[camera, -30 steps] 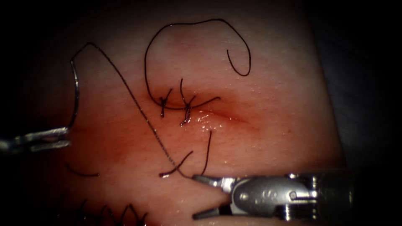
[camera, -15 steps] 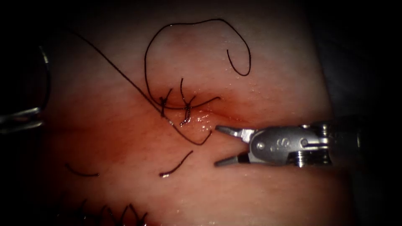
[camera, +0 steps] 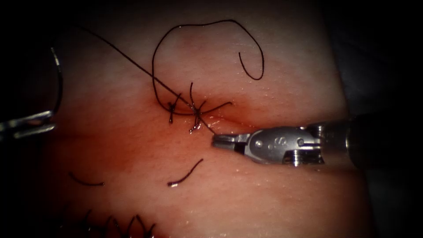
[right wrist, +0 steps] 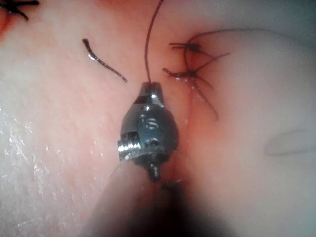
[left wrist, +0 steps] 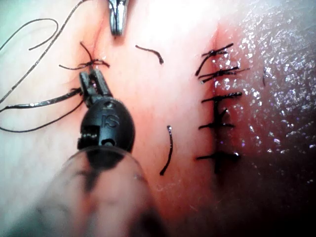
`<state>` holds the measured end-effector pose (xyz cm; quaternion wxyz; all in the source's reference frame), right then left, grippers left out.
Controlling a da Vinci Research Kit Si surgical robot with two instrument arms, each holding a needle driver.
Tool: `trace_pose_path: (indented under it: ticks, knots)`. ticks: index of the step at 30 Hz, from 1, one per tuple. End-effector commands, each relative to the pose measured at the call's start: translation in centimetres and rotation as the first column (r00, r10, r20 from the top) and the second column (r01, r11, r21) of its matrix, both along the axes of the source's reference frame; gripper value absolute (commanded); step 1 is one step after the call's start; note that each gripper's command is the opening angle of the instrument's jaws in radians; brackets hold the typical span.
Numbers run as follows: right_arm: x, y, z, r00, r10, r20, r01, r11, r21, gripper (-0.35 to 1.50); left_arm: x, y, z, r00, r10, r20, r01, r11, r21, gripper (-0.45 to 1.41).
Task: Wound Closure
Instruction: Use the right hand to pull the suture through the skin until a short tail remains.
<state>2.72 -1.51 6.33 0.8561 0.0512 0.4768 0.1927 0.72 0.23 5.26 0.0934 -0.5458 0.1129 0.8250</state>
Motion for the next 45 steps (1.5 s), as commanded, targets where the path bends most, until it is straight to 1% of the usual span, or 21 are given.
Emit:
trace_pose_path:
  ticks: [1, 4, 10, 11, 14, 15, 19, 21, 22, 23, 24, 25, 26, 27, 29, 30, 35, 36, 40, 41, 45]
  knots:
    - [0.02, -0.08, 0.00, 1.000, 0.001, -0.005, -0.001, 1.000, 0.013, -0.35, -0.06, 0.01, 0.10, 1.000, 0.004, -0.003, -0.004, 1.000, 0.002, -0.45]
    - [-0.01, -0.18, -0.12, 1.000, -0.003, -0.012, 0.004, 0.999, 0.048, -0.35, -0.07, 0.03, 0.19, 1.000, 0.019, -0.015, -0.019, 1.000, 0.008, -0.45]
    - [0.04, -0.52, -0.52, 0.999, -0.027, -0.042, 0.030, 0.997, 0.071, -0.35, -0.11, 0.03, 0.40, 0.997, 0.057, -0.046, -0.055, 0.997, 0.047, -0.45]
    - [0.11, -0.64, -0.70, 0.998, -0.027, -0.057, 0.032, 0.995, 0.090, -0.35, -0.13, 0.01, 0.46, 0.995, 0.074, -0.059, -0.070, 0.995, 0.065, -0.45]
    - [0.23, -0.79, -0.93, 0.997, -0.028, -0.073, 0.036, 0.993, 0.109, -0.35, -0.18, -0.02, 0.50, 0.993, 0.091, -0.078, -0.084, 0.993, 0.083, -0.45]
    - [0.32, -0.86, -1.03, 0.996, -0.033, -0.079, 0.042, 0.993, 0.112, -0.35, -0.21, -0.05, 0.51, 0.991, 0.098, -0.086, -0.090, 0.992, 0.091, -0.45]
    - [0.54, -0.99, -1.23, 0.995, -0.034, -0.097, 0.046, 0.990, 0.130, -0.35, -0.23, -0.10, 0.49, 0.988, 0.114, -0.102, -0.104, 0.990, 0.097, -0.45]
    - [0.65, -0.98, -1.30, 0.993, -0.020, -0.120, 0.036, 0.990, 0.133, -0.35, -0.21, -0.10, 0.48, 0.988, 0.115, -0.101, -0.105, 0.989, 0.103, -0.45]
    - [0.67, -0.96, -1.31, 0.991, -0.025, -0.129, 0.038, 0.995, 0.097, -0.03, -0.19, -0.10, 0.49, 0.988, 0.119, -0.102, -0.108, 0.989, 0.105, -0.45]
    - [0.67, -0.93, -1.30, 0.989, -0.032, -0.141, 0.039, 0.998, 0.048, 0.49, -0.17, -0.09, 0.49, 0.988, 0.120, -0.101, -0.109, 0.988, 0.105, -0.45]
    - [0.67, -0.88, -1.29, 0.988, -0.029, -0.153, 0.032, 0.999, 0.017, 1.10, -0.15, -0.09, 0.50, 0.988, 0.117, -0.103, -0.105, 0.988, 0.111, -0.45]
    - [0.65, -0.83, -1.28, 0.987, -0.024, -0.161, 0.025, 1.000, 0.004, 1.27, -0.12, -0.07, 0.51, 0.988, 0.114, -0.105, -0.102, 0.988, 0.117, -0.45]
    - [0.62, -0.77, -1.26, 0.985, -0.029, -0.168, 0.027, 1.000, -0.010, 1.35, -0.08, -0.05, 0.51, 0.988, 0.114, -0.109, -0.101, 0.988, 0.118, -0.45]
    - [0.59, -0.72, -1.24, 0.986, -0.030, -0.166, 0.025, 0.999, -0.033, 1.40, -0.05, -0.04, 0.52, 0.987, 0.113, -0.112, -0.100, 0.988, 0.120, -0.45]
    - [0.48, -0.61, -1.19, 0.987, -0.045, -0.154, 0.033, 0.996, -0.078, 1.42, 0.04, 0.01, 0.53, 0.985, 0.112, -0.130, -0.095, 0.988, 0.125, -0.45]
    - [0.36, -0.50, -1.14, 0.990, -0.039, -0.133, 0.026, 0.995, -0.095, 1.43, 0.13, 0.06, 0.54, 0.985, 0.093, -0.143, -0.075, 0.990, 0.123, -0.45]
    - [0.12, -0.30, -0.99, 0.994, -0.026, -0.103, 0.016, 0.995, -0.094, 1.47, 0.37, 0.21, 0.62, 0.980, 0.014, -0.198, 0.009, 0.994, 0.113, -0.45]
    - [0.06, -0.24, -0.88, 0.995, -0.021, -0.095, 0.012, 0.996, -0.093, 1.47, 0.46, 0.26, 0.66, 0.976, -0.018, -0.215, 0.043, 0.993, 0.113, -0.45]
    - [0.02, -0.16, -0.61, 0.997, -0.015, -0.069, 0.007, 0.993, -0.117, 1.45, 0.57, 0.33, 0.73, 0.969, -0.050, -0.243, 0.077, 0.992, 0.104, -0.45]
    - [0.03, -0.14, -0.44, 0.999, -0.017, -0.050, 0.011, 0.993, -0.120, 1.45, 0.61, 0.37, 0.76, 0.964, -0.071, -0.256, 0.098, 0.991, 0.095, -0.45]
    - [0.08, -0.09, -0.15, 1.000, -0.022, -0.013, 0.021, 0.992, -0.121, 1.43, 0.62, 0.39, 0.79, 0.962, -0.082, -0.259, 0.110, 0.990, 0.093, -0.45]
